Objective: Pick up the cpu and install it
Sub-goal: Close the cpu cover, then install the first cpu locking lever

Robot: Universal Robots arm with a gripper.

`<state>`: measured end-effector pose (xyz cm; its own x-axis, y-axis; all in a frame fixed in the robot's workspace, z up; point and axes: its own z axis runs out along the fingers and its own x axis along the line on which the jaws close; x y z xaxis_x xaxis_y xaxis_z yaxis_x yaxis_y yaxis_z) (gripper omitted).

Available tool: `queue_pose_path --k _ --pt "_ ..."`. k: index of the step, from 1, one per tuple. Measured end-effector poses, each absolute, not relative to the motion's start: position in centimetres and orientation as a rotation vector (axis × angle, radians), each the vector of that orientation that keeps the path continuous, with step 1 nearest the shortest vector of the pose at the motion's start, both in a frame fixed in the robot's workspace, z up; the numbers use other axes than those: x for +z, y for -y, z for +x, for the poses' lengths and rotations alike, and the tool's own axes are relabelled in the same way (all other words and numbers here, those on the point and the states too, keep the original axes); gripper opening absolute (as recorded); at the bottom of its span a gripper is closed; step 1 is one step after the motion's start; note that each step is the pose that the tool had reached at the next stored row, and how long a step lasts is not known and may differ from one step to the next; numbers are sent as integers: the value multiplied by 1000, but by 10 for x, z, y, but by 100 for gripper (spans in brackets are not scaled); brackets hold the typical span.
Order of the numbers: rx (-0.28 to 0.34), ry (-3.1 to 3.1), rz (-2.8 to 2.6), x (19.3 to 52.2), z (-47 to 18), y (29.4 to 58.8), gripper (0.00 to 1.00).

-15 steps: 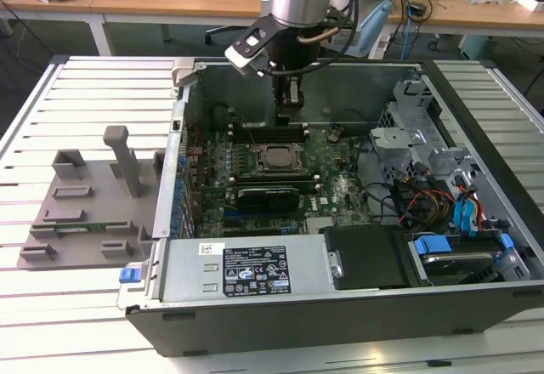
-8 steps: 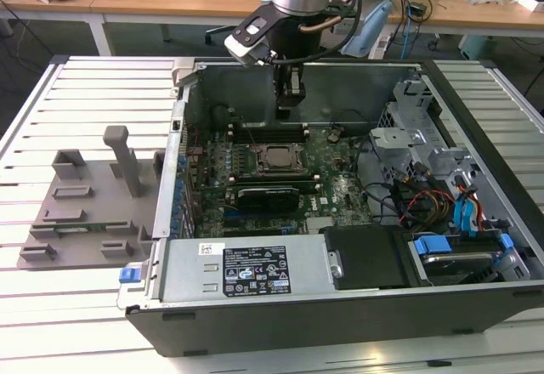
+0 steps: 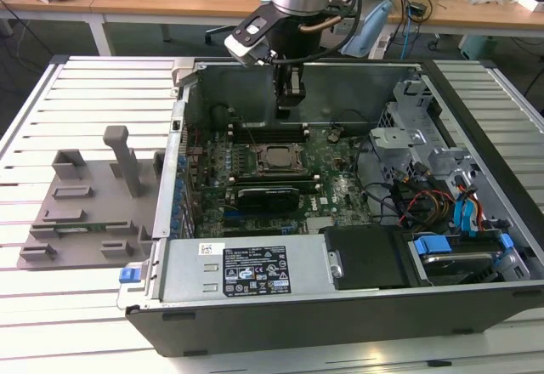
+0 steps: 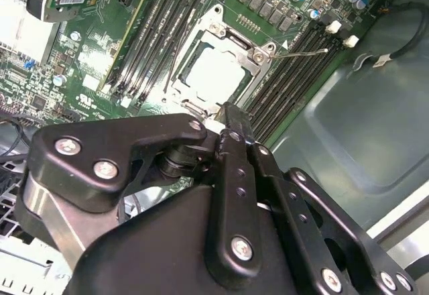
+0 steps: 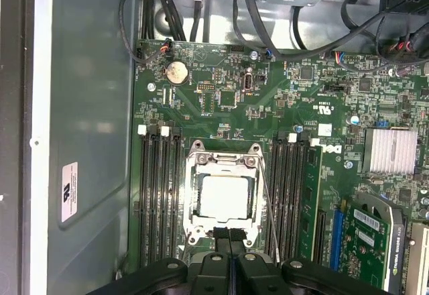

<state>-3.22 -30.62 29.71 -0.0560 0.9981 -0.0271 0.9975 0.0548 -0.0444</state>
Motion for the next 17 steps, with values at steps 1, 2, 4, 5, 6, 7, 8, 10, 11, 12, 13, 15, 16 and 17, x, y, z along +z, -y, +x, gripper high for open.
queue_pose_path --k 1,2,4,5,6,7,8,10,11,12,13,15,16,17 --pt "80 2274 -2151 297 -32 306 11" --pt "80 2274 -2151 297 -32 306 11" --pt "80 2274 -2151 297 -32 306 11" --pt "80 2274 -2151 297 -32 306 11" --pt "80 2274 -2151 297 -32 306 11" --pt "80 2274 -2151 297 -32 306 11" --pt "80 2278 -2147 297 -32 306 11" --pt "80 2296 -2128 297 -32 306 11" --pt "80 2312 -2111 297 -32 306 11" --pt "80 2328 -2094 297 -32 306 11" --pt "80 2355 -2064 297 -32 306 11" --pt "80 2388 -2027 297 -32 306 11" --pt "81 2400 -2013 297 -32 306 11" --pt "81 2408 -2004 297 -32 306 11"
